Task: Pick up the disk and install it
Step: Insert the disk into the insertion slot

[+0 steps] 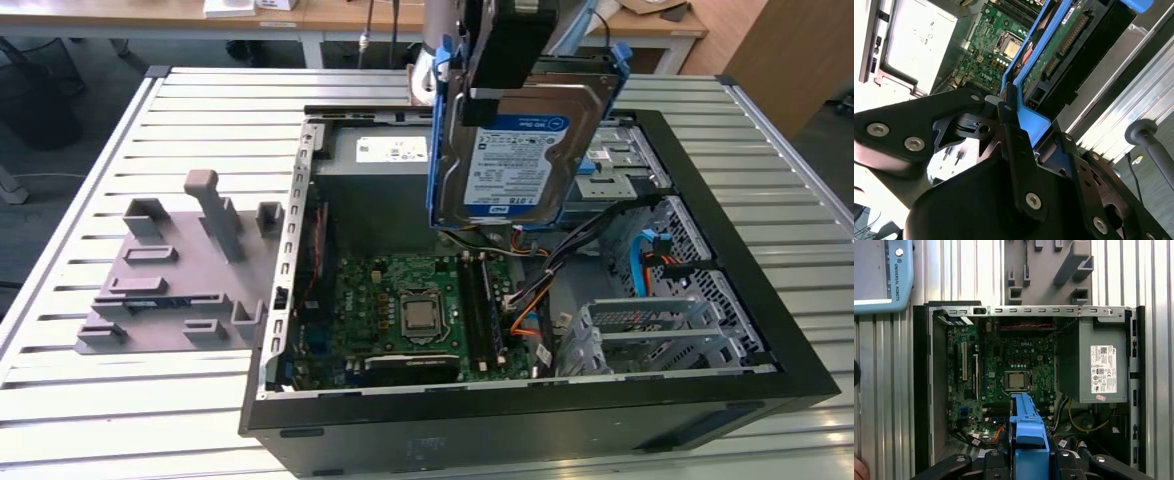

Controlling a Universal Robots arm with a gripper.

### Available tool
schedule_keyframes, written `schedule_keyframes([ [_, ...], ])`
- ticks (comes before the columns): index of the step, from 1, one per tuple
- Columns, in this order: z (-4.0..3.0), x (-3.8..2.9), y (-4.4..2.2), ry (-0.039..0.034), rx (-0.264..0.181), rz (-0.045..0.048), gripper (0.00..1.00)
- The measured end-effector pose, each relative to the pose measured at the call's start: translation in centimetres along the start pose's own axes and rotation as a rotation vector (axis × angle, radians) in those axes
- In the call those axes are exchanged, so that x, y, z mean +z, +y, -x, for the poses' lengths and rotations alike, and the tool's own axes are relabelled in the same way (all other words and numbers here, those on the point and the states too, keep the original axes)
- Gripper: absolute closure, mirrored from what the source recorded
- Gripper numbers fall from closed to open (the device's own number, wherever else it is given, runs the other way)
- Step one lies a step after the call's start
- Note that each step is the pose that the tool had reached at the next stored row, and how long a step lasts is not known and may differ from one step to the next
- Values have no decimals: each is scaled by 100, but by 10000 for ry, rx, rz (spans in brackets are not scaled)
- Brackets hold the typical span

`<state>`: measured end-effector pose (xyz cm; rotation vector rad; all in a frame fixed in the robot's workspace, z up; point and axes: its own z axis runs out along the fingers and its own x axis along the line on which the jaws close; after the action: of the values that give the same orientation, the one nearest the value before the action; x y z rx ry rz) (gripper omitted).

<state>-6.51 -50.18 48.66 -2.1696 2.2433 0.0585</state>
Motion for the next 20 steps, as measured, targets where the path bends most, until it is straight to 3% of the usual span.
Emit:
schedule_keyframes([
  [5,-38,1,-5,1,0,0,63],
  [15,-219,1,-18,0,3,-1,63],
  [20,-237,8,-96,5,5,1,63],
])
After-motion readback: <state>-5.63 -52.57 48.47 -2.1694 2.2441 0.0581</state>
